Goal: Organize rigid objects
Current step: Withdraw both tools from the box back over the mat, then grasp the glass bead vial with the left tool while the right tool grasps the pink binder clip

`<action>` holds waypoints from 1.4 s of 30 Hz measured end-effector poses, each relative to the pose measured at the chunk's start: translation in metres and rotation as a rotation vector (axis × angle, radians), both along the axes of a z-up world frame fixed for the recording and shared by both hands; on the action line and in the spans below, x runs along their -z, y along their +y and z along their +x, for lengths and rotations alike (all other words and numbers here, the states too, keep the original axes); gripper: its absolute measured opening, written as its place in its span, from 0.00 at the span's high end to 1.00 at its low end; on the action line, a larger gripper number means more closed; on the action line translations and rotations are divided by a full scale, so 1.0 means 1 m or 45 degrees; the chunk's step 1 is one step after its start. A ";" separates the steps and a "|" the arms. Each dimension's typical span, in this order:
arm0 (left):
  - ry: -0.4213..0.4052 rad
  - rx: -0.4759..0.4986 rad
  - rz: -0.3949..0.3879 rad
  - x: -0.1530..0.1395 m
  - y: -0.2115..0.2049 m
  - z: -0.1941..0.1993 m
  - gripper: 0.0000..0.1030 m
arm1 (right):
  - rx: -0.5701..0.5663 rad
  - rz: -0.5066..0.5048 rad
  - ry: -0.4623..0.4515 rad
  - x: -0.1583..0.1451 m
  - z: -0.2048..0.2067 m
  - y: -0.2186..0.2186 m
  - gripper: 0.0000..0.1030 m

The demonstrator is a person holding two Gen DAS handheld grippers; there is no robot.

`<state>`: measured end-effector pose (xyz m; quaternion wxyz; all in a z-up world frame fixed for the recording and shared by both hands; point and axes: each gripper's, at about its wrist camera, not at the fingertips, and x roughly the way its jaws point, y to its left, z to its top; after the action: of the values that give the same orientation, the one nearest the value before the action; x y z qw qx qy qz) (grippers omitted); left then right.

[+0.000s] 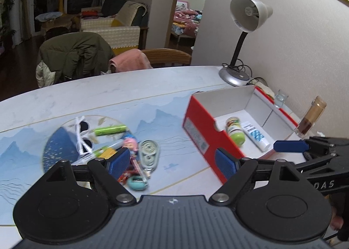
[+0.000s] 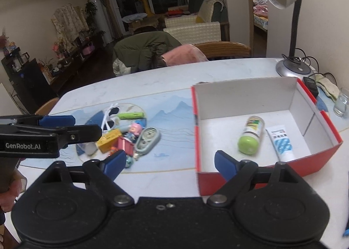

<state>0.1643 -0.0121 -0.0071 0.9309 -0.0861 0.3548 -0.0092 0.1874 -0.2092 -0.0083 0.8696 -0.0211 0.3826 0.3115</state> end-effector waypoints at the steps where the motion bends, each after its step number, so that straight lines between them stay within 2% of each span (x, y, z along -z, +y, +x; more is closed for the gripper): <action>1: -0.005 0.003 -0.006 0.001 0.004 -0.005 0.17 | -0.003 0.001 -0.002 0.001 -0.001 0.003 0.13; 4: -0.025 0.004 -0.032 0.005 0.017 -0.020 0.16 | -0.020 -0.002 0.004 0.004 -0.008 0.014 0.12; 5: -0.033 0.003 -0.034 0.006 0.021 -0.023 0.12 | -0.025 -0.004 0.007 0.005 -0.009 0.018 0.12; 6: -0.043 -0.001 -0.029 0.007 0.024 -0.027 0.03 | -0.032 -0.004 0.011 0.006 -0.011 0.021 0.12; 7: -0.058 -0.009 -0.017 0.008 0.028 -0.031 0.00 | -0.042 -0.004 0.016 0.007 -0.012 0.025 0.12; 13: -0.131 -0.059 0.006 0.016 0.052 -0.050 0.00 | -0.075 -0.022 0.027 0.014 -0.019 0.046 0.12; 17: -0.127 -0.102 0.002 0.029 0.071 -0.054 0.00 | -0.085 -0.028 0.041 0.020 -0.020 0.058 0.12; 21: -0.075 -0.146 0.042 0.048 0.086 -0.051 0.00 | -0.101 -0.049 0.056 0.027 -0.019 0.069 0.12; 31: 0.007 -0.215 0.046 0.102 0.130 -0.031 0.00 | -0.166 -0.140 0.081 0.053 -0.005 0.109 0.15; 42: 0.044 -0.151 0.057 0.136 0.151 0.004 0.00 | -0.264 -0.235 0.098 0.086 0.021 0.162 0.25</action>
<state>0.1685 0.1384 -0.1436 0.9253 -0.0861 0.3653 0.0554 0.2083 -0.0470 -0.0941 0.8118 -0.1283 0.4384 0.3637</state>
